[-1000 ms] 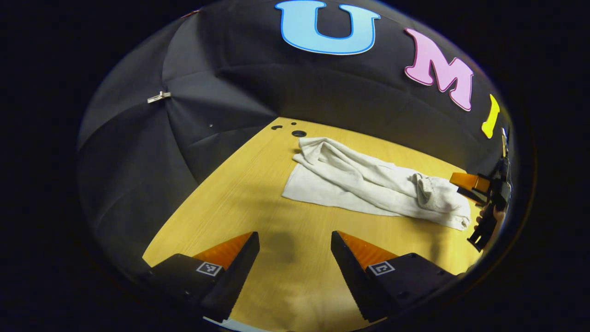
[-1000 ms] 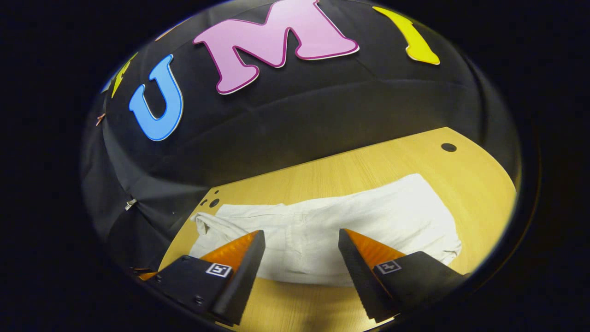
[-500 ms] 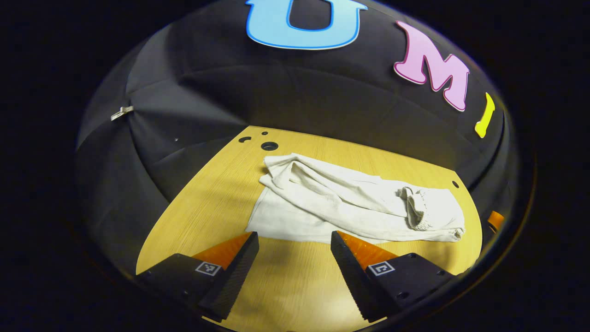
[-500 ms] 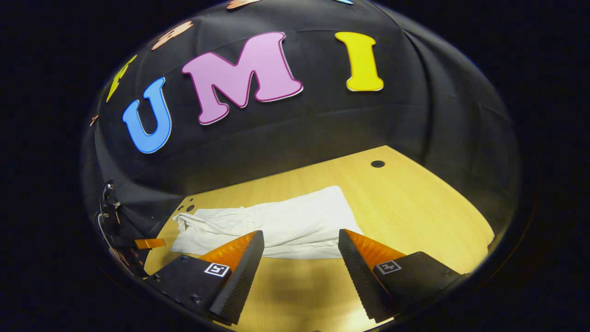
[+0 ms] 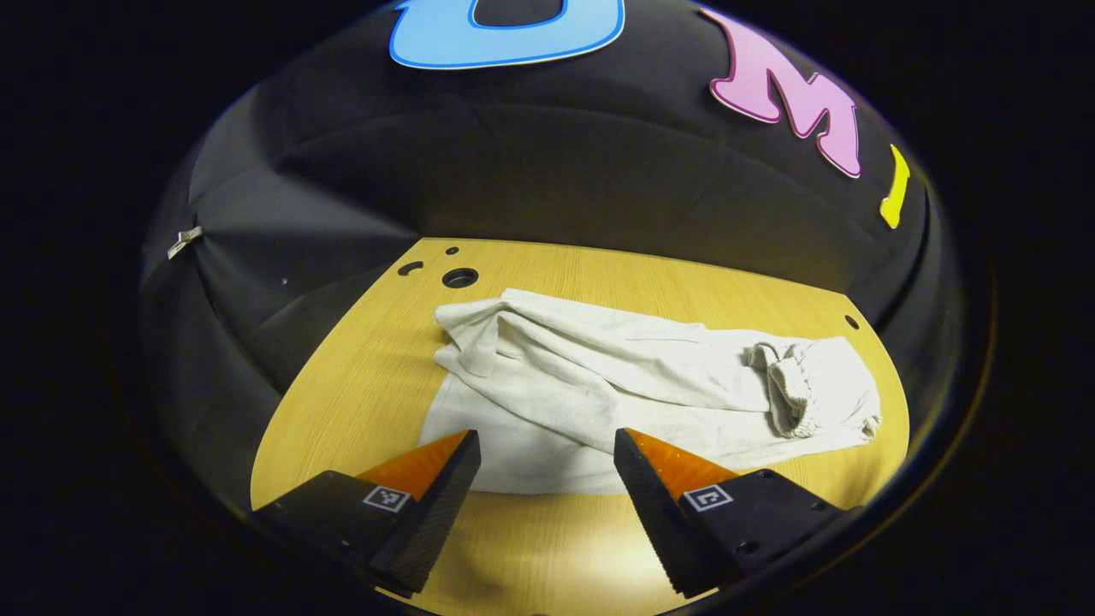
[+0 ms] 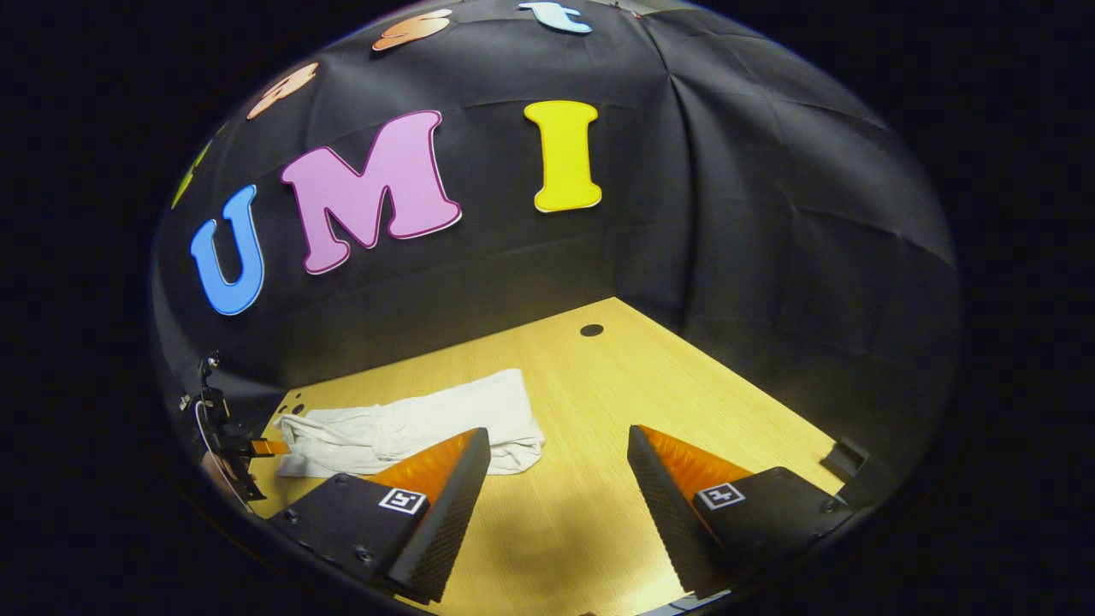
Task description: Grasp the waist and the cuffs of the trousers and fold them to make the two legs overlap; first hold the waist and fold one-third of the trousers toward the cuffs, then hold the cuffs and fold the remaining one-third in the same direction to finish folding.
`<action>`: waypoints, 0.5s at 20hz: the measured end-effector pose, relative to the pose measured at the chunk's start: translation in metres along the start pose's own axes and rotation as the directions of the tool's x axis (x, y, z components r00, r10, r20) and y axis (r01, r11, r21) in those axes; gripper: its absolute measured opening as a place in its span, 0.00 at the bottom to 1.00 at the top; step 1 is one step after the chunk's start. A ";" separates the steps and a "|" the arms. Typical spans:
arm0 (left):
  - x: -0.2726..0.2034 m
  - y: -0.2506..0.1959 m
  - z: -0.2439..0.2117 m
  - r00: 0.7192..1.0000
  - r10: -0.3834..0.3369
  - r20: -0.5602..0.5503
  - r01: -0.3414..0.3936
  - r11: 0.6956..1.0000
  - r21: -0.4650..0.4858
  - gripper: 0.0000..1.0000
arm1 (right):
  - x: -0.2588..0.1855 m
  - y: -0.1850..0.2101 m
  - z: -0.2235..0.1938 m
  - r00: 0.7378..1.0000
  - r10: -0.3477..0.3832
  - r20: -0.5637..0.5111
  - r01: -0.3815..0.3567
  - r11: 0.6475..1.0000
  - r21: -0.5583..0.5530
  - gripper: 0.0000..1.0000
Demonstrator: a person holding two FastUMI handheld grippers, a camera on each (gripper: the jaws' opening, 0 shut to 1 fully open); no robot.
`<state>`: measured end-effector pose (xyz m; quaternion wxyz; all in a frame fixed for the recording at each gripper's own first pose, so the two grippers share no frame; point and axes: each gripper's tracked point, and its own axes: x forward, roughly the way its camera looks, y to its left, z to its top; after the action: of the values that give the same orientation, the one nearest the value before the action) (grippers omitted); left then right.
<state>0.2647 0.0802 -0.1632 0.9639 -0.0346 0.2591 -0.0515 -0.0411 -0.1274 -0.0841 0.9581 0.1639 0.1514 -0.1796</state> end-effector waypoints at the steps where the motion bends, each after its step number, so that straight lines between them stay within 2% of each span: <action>1: 0.003 0.003 0.002 1.000 0.002 0.007 -0.002 1.000 -0.022 0.99 | -0.004 -0.002 -0.001 1.000 0.000 -0.001 0.000 1.000 -0.002 0.98; 4: 0.012 0.011 0.010 0.999 0.005 0.032 -0.002 0.995 -0.096 0.99 | -0.022 -0.007 -0.007 1.000 -0.001 -0.010 0.001 1.000 -0.007 0.98; 8: 0.033 0.027 0.010 0.998 0.048 0.026 -0.043 0.985 -0.169 1.00 | -0.028 -0.006 -0.025 0.997 0.002 -0.074 -0.003 1.000 -0.012 0.98; 10: 0.046 0.035 0.008 0.998 0.066 0.019 -0.061 0.977 -0.207 0.96 | -0.028 -0.005 -0.030 0.995 0.008 -0.097 -0.012 0.999 -0.035 0.98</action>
<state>0.3108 0.1094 -0.1821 0.9595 -0.1266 0.2516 0.0069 -0.0744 -0.1125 -0.1026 0.9533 0.1559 0.1999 -0.1639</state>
